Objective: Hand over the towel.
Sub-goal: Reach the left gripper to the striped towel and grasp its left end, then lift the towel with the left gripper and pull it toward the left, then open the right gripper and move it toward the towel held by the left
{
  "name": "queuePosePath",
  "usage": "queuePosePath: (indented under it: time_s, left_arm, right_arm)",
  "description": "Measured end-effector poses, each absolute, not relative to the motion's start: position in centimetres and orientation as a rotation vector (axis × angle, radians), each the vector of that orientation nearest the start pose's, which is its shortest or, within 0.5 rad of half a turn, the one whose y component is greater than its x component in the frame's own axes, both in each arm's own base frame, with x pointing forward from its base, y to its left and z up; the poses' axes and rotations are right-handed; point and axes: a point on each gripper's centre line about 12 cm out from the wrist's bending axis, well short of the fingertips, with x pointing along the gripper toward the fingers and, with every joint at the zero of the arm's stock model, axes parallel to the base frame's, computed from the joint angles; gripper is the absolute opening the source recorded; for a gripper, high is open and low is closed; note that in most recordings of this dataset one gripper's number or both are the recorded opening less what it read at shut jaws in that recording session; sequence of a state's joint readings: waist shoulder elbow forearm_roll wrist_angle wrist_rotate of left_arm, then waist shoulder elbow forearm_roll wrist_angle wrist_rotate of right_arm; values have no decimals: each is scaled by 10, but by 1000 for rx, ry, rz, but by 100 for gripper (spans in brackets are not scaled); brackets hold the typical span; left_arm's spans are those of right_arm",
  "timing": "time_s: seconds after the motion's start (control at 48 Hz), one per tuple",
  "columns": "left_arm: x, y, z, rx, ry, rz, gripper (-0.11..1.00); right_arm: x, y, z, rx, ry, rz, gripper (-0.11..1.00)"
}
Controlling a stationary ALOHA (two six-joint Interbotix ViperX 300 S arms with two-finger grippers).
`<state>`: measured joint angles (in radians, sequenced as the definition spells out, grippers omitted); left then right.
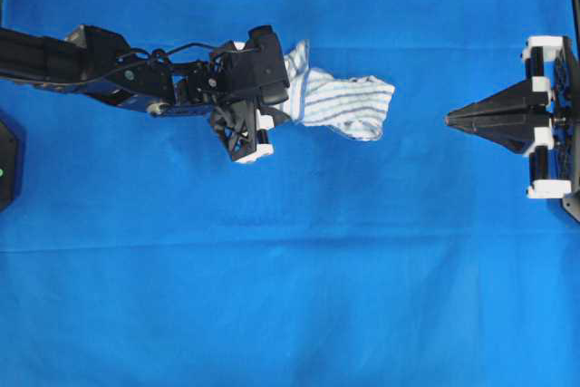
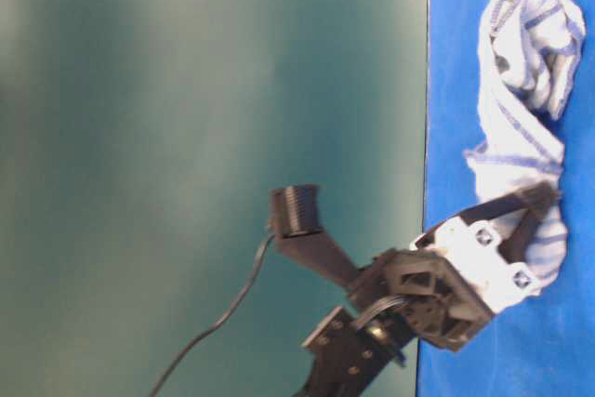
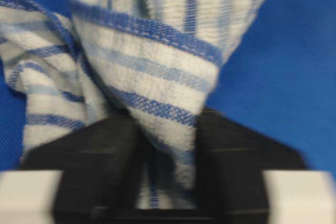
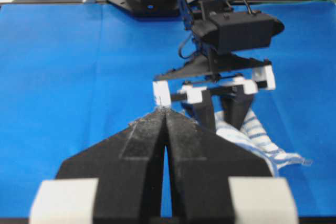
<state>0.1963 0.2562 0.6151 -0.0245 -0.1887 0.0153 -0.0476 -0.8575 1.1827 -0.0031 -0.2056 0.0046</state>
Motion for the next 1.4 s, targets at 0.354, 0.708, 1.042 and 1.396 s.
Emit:
queuePosePath:
  time_s: [0.354,0.708,1.042,1.396]
  left_arm:
    - [396,77,195,-53,455,196,4]
    - [361,48,287,-23,219,135,4]
    - [342,33,305,-26,146,100,4]
    - [343,32,306,-27,145,99,4]
  right_arm:
    - [213,-10,259,6,116,-47,0]
    - [213,-10,260,4,112,-47,0]
    - [213,-12,262,4,95,-56,0]
    - [224,-14,261,17,47,-63,22]
